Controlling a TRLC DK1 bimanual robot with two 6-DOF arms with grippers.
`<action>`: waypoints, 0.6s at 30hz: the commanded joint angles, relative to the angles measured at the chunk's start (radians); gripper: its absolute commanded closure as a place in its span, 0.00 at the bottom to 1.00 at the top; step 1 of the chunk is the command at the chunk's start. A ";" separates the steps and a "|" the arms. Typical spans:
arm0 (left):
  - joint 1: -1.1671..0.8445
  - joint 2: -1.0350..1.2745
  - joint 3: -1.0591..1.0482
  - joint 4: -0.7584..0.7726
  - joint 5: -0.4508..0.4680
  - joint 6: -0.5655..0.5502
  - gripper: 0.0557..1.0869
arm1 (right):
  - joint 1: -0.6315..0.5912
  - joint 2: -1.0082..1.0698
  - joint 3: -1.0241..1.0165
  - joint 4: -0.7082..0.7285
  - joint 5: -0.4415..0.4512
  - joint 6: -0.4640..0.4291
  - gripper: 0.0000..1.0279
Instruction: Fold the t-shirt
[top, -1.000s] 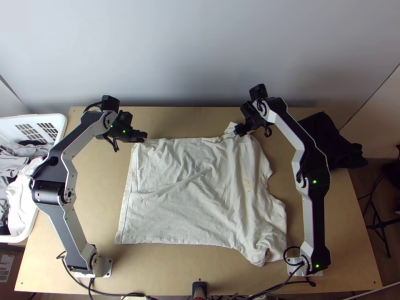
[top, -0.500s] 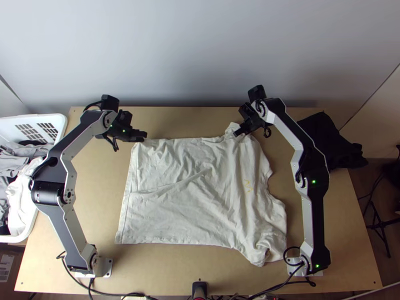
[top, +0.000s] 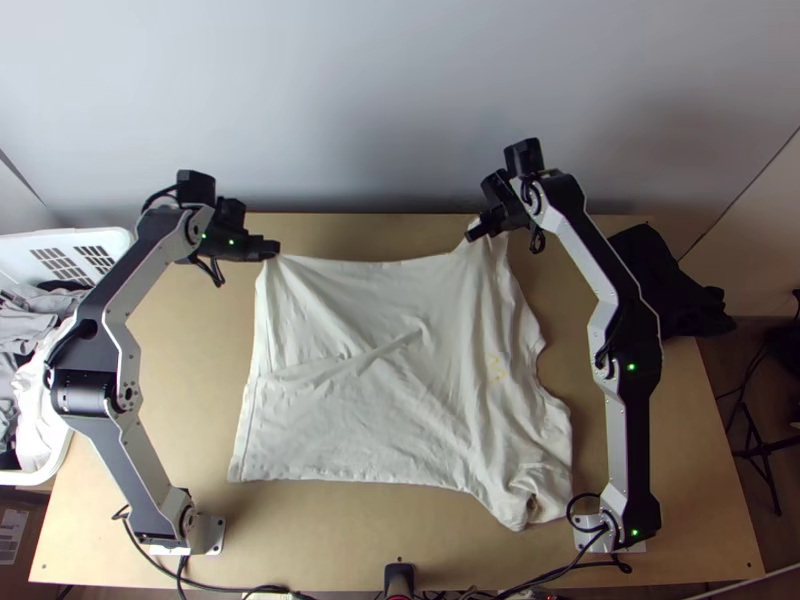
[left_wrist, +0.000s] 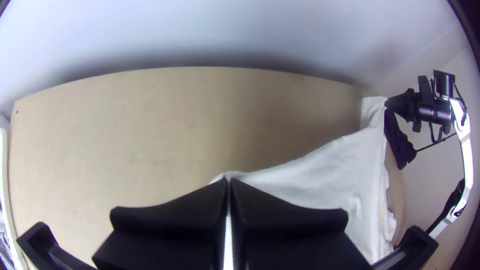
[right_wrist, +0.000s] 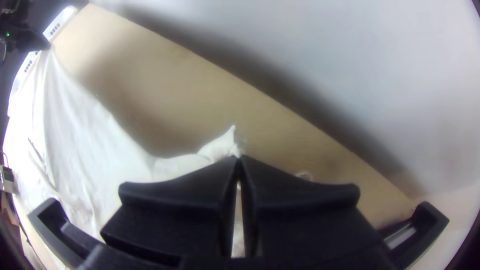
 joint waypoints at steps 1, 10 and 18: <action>0.034 0.013 0.038 0.046 -0.017 0.008 0.97 | -0.001 0.011 0.028 0.067 0.019 0.006 0.97; 0.051 0.045 0.032 0.204 -0.072 0.034 0.97 | 0.002 0.043 0.026 0.207 0.104 0.023 0.97; 0.040 0.112 0.023 0.373 -0.144 0.032 0.97 | 0.001 0.086 0.028 0.308 0.148 0.012 0.97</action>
